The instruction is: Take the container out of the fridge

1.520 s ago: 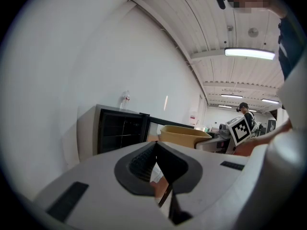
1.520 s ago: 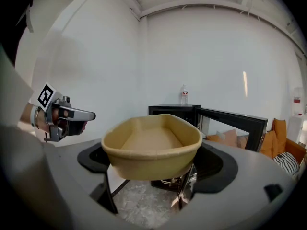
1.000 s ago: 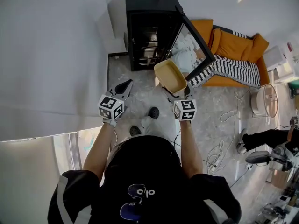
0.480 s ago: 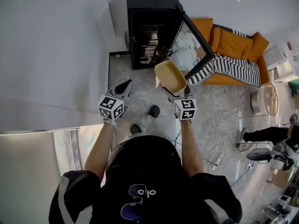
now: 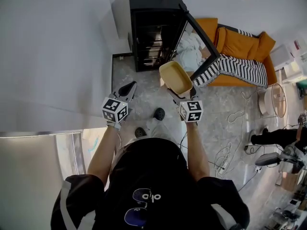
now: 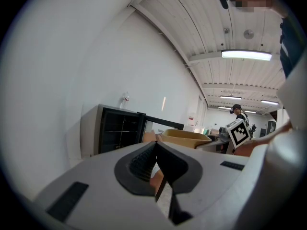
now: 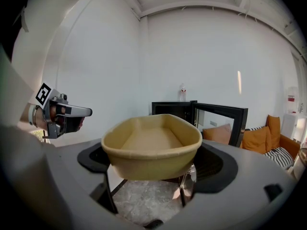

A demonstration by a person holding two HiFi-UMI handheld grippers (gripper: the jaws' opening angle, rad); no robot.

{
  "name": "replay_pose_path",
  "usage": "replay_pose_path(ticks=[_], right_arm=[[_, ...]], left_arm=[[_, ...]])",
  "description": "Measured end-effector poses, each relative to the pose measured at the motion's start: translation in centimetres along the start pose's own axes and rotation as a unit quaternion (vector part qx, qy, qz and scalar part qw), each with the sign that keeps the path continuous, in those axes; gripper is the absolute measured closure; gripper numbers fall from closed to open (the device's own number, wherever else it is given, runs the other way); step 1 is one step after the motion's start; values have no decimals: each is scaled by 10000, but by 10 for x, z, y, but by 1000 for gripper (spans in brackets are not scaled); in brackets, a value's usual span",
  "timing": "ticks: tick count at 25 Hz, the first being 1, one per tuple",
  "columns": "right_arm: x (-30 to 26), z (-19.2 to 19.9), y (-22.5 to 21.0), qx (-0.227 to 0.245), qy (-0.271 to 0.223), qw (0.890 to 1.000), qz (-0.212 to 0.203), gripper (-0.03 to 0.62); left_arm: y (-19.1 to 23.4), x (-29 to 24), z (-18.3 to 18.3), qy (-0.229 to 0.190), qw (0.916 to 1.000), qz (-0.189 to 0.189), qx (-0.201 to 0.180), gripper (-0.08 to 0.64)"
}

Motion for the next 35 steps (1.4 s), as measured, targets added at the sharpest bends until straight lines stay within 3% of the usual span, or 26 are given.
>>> replay_pose_path(ticks=[35], right_arm=[[1, -3, -2, 160, -11, 9995, -261, 69]], left_arm=[[-9, 6, 4, -27, 9998, -173, 27, 561]])
Point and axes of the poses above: the fingertips, and each gripper's own axes: x backward along the fingers, y to its left, z out of its underside, the point moved 6 cm from there along x, backward along the fingers, and after that the axes turned 14 degrees about -z, right-handed, at the moved point
